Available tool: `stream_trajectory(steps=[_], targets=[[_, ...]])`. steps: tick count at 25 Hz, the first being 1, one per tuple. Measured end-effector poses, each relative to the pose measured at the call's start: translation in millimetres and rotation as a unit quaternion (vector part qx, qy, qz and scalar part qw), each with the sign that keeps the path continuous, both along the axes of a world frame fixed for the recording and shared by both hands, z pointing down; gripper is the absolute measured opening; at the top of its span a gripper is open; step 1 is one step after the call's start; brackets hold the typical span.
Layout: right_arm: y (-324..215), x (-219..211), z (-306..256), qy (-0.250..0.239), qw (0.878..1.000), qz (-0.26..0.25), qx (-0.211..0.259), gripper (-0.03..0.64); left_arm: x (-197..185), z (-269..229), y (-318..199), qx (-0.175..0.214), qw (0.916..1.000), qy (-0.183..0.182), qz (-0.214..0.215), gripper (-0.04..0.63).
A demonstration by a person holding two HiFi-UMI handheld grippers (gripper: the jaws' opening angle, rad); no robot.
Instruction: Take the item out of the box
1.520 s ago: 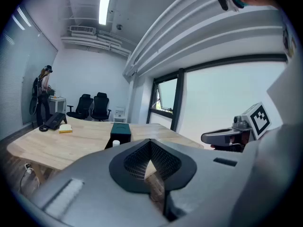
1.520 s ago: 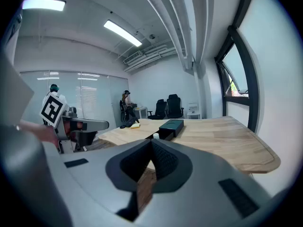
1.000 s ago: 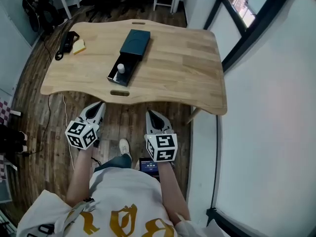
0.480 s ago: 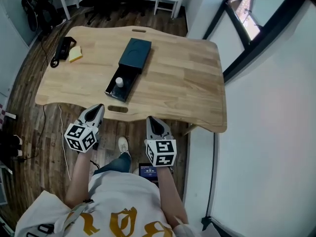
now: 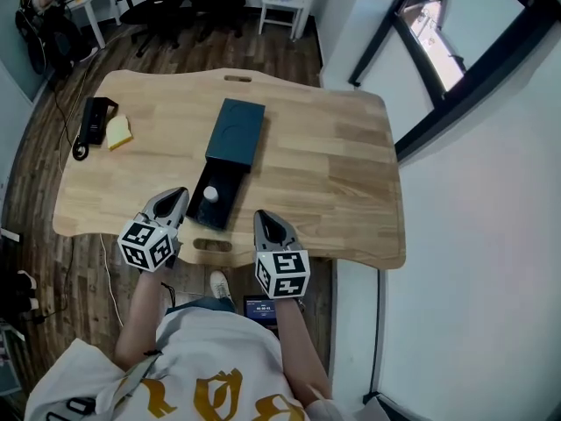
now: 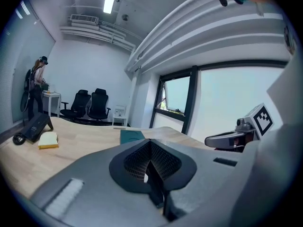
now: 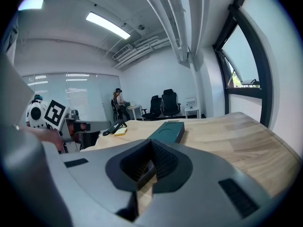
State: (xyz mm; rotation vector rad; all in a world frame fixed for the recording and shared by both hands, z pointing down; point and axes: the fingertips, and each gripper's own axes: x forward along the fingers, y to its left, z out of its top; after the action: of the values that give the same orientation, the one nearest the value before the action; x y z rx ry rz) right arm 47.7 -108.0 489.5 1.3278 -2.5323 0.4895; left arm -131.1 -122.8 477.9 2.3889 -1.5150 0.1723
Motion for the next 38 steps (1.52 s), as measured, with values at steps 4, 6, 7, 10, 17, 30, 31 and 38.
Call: stream_trajectory(steps=[4,6,7,10,17,30,31,38], targets=[[-28,-27,11,0.008,1.0,-0.003,-0.006,0.005,-21,9,-28,-0.007,1.0,0.001,0.003,0.002],[-39,-35,14,0.011,1.0,-0.003,-0.007,0.005,-28,13,-39,-0.009,1.0,0.0,0.004,0.002],[-42,-38,16,0.013,1.0,-0.002,-0.008,0.005,-30,15,-42,-0.01,0.9999,0.0,0.005,0.002],[-47,-41,21,0.011,1.0,0.0,-0.014,0.005,-33,21,-47,-0.018,0.9998,-0.001,0.008,0.002],[-55,-40,25,0.007,1.0,0.002,-0.02,0.005,-28,26,-53,-0.023,0.9996,-0.001,0.013,0.002],[-41,-26,47,0.008,0.999,0.015,-0.05,0.005,-14,62,-43,-0.065,0.9975,-0.011,0.027,0.002],[-39,-25,50,0.009,0.998,0.017,-0.052,0.005,-14,67,-41,-0.07,0.9971,-0.013,0.028,0.002],[-30,-19,72,0.005,0.997,0.026,-0.077,0.005,-6,96,-25,-0.102,0.9933,-0.026,0.048,0.002]])
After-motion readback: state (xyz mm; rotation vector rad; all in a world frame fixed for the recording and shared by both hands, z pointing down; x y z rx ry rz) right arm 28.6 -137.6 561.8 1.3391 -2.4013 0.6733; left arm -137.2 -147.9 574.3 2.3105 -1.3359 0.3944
